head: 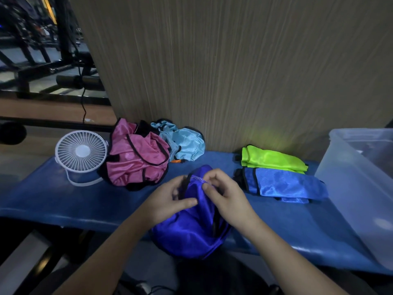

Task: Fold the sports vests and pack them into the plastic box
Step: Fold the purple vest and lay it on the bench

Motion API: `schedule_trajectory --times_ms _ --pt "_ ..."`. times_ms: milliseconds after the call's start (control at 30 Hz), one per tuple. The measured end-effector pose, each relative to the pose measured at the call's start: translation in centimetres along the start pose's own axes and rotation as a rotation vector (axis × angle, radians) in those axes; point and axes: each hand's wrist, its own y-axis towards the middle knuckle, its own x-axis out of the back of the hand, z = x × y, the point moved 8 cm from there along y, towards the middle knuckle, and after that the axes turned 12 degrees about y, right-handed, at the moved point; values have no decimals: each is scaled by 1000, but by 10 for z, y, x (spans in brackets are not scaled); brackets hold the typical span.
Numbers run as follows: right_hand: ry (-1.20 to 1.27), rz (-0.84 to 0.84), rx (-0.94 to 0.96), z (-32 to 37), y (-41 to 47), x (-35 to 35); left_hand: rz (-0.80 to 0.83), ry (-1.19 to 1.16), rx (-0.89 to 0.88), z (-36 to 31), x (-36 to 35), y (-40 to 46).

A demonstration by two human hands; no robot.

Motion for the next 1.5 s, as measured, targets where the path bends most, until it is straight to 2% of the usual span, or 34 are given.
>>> schedule_trajectory --times_ms 100,333,400,500,600,733,900,1167,1400,1500 --pt "-39 -38 -8 -2 -4 4 -14 15 -11 -10 -10 5" --pt "-325 -292 19 -5 -27 30 -228 9 -14 -21 1 16" --pt "-287 -292 -46 -14 -36 33 -265 -40 -15 -23 5 18" --pt "-105 -218 -172 -27 -45 32 -324 -118 -56 -32 13 16" --pt "-28 -159 -191 -22 -47 28 -348 -181 -104 -42 19 11" --pt "107 -188 -123 -3 -42 18 -296 -203 -182 -62 16 3" --pt "96 -310 25 32 -38 20 -258 -118 -313 -82 14 -12" --pt "260 -256 73 62 -40 26 -206 -241 -225 -90 13 -24" --pt "187 -288 50 64 -42 34 -106 -306 -190 -94 5 -26" --pt "196 -288 42 70 -39 38 -145 -320 -199 -99 8 -28"
